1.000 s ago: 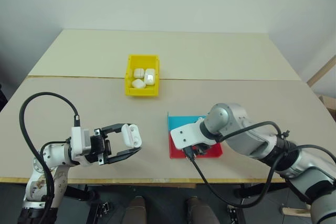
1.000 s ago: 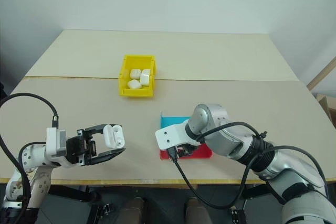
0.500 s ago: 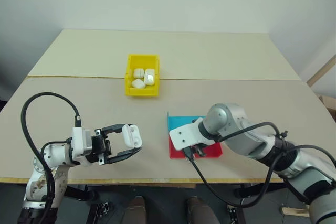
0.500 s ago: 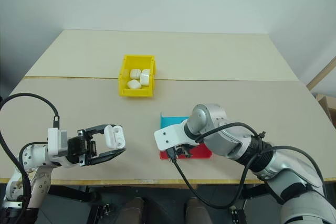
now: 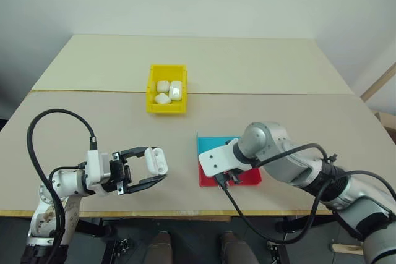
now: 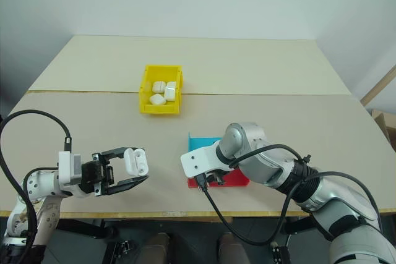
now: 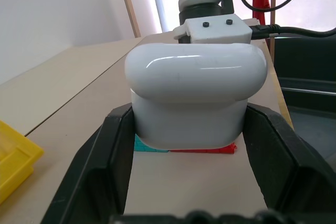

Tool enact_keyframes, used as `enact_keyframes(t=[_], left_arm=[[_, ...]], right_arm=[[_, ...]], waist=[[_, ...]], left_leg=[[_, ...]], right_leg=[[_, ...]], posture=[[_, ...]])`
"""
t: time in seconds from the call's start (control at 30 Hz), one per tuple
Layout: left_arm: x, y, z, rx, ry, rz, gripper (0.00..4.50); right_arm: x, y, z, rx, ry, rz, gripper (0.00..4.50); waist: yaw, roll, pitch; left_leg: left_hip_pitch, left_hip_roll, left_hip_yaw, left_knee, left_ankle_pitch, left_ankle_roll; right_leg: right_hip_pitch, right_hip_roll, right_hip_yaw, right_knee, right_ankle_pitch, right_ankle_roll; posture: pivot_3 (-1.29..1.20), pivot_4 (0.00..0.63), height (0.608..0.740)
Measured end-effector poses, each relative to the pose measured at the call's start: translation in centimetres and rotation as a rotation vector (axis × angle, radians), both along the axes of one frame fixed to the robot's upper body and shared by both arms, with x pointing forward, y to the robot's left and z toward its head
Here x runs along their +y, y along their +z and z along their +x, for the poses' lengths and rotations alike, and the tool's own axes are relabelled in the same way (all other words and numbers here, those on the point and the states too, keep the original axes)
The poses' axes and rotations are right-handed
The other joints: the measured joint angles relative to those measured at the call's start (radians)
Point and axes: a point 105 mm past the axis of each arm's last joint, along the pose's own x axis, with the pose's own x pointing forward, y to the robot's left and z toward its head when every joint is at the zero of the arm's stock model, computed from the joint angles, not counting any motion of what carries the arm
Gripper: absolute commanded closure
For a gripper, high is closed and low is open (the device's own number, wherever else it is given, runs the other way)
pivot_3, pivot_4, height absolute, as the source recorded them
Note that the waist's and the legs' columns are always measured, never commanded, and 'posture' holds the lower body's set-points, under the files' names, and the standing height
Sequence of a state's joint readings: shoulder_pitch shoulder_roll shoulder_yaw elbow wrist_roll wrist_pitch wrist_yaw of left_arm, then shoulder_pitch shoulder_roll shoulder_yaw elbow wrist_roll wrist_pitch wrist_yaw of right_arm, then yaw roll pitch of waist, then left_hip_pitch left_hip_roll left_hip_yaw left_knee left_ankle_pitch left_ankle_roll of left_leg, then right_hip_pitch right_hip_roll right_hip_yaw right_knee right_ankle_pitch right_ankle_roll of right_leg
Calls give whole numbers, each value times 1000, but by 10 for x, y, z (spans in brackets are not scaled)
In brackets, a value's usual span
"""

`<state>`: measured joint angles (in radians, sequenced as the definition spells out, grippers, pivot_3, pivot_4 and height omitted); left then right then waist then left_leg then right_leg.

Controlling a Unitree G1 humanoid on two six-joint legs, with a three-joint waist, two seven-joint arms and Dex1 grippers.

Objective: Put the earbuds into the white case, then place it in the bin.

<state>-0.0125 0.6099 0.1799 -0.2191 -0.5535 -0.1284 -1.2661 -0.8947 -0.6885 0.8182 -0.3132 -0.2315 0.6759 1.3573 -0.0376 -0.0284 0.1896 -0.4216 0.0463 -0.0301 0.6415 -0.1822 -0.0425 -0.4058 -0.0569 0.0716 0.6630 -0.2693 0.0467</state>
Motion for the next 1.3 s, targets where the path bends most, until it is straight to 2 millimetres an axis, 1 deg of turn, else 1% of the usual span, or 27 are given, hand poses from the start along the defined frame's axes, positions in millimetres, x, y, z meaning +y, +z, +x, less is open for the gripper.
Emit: enact_keyframes(t=[0.8, 0.9, 0.93, 0.97, 1.0, 1.3], left_arm=[[0, 0, 0, -1, 3, -2, 1687], [0, 0, 1, -2, 6, -3, 1687], [0, 0, 1, -3, 6, -3, 1687], [0, 0, 1, -3, 7, -3, 1687], [0, 0, 1, -3, 8, -3, 1687], [1, -2, 2, 4, 13, 2, 1687]], right_arm=[[2, 0, -1, -21, 36, -14, 2577], [2, 0, -1, -25, 45, -15, 3168], [2, 0, 0, -29, 50, -17, 3548], [3, 0, 0, -34, 56, -18, 3815], [3, 0, 0, -35, 58, -19, 3881], [2, 1, 2, -53, 58, -26, 3881]], waist=[[-4, 0, 0], [-4, 0, 0], [-4, 0, 0], [-4, 0, 0], [-4, 0, 0], [-4, 0, 0]], left_leg=[[0, 0, 0, 0, 0, 0], [0, 0, 0, 0, 0, 0], [0, 0, 0, 0, 0, 0], [0, 0, 0, 0, 0, 0], [0, 0, 0, 0, 0, 0], [0, 0, 0, 0, 0, 0]], right_leg=[[0, 0, 0, 0, 0, 0], [0, 0, 0, 0, 0, 0], [0, 0, 0, 0, 0, 0], [0, 0, 0, 0, 0, 0], [0, 0, 0, 0, 0, 0], [0, 0, 0, 0, 0, 0]], posture=[[0, 150, 740], [0, 150, 740], [0, 150, 740], [0, 150, 740], [0, 150, 740], [0, 150, 740]])
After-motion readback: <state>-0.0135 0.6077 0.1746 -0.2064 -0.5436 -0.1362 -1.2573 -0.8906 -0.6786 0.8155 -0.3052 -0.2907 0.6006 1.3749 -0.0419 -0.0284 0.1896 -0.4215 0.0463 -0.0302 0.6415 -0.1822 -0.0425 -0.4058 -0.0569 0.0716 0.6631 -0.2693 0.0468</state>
